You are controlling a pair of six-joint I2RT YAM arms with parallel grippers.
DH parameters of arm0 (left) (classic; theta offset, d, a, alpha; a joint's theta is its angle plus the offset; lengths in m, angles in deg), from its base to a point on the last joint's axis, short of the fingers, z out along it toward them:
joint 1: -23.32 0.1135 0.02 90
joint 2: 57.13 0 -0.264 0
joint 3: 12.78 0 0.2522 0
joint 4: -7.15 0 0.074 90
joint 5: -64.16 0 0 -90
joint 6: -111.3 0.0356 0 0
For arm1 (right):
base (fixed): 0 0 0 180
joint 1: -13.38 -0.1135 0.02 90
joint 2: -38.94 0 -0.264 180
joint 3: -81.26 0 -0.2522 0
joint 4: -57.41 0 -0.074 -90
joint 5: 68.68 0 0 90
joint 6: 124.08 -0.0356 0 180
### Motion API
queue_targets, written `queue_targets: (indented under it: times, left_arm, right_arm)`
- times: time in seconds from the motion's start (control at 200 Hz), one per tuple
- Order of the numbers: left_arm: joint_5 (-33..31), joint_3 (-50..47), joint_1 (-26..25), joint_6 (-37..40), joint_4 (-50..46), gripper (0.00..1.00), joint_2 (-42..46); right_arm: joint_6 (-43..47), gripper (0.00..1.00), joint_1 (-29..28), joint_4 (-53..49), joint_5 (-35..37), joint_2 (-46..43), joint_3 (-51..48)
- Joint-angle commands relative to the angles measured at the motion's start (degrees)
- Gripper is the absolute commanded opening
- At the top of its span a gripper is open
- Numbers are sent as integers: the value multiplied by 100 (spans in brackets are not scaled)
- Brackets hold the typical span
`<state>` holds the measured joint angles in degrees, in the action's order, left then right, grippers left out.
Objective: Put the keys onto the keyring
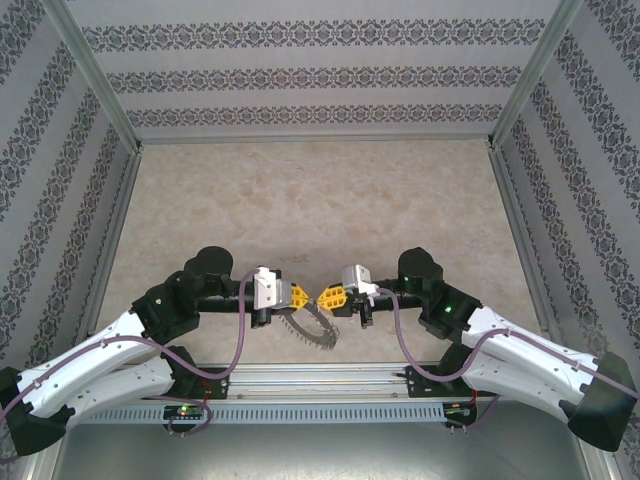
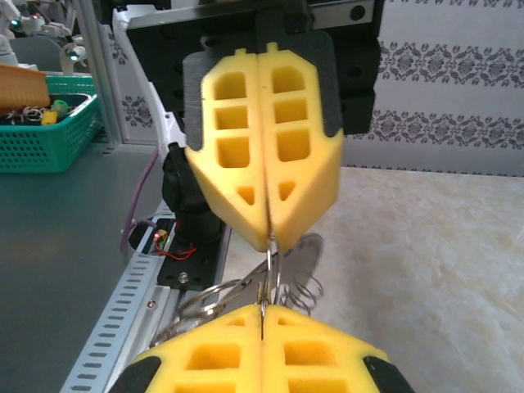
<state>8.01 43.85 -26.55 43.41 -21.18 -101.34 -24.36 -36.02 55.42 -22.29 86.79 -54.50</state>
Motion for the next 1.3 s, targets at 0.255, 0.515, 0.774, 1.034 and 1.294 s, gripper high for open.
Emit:
queue_targets:
  times: [0.255, 0.515, 0.774, 1.034, 1.294]
  left_arm:
    - [-90, 90, -32, 89, 156, 0, -82]
    - [-74, 85, -32, 74, 150, 0, -57]
    - [-65, 67, -32, 65, 152, 0, -22]
    - [-69, 45, -32, 25, 196, 0, -48]
    - [-701, 110, -32, -223, -29, 0, -419]
  right_arm:
    - [206, 0, -198, 368, -483, 41, 222]
    - [171, 0, -200, 261, -94, 15, 239]
    - [161, 0, -192, 56, 490, -303, 88]
    - [224, 0, -157, -499, 1004, -819, -83]
    - [-90, 0, 151, -606, 1913, -1080, -319]
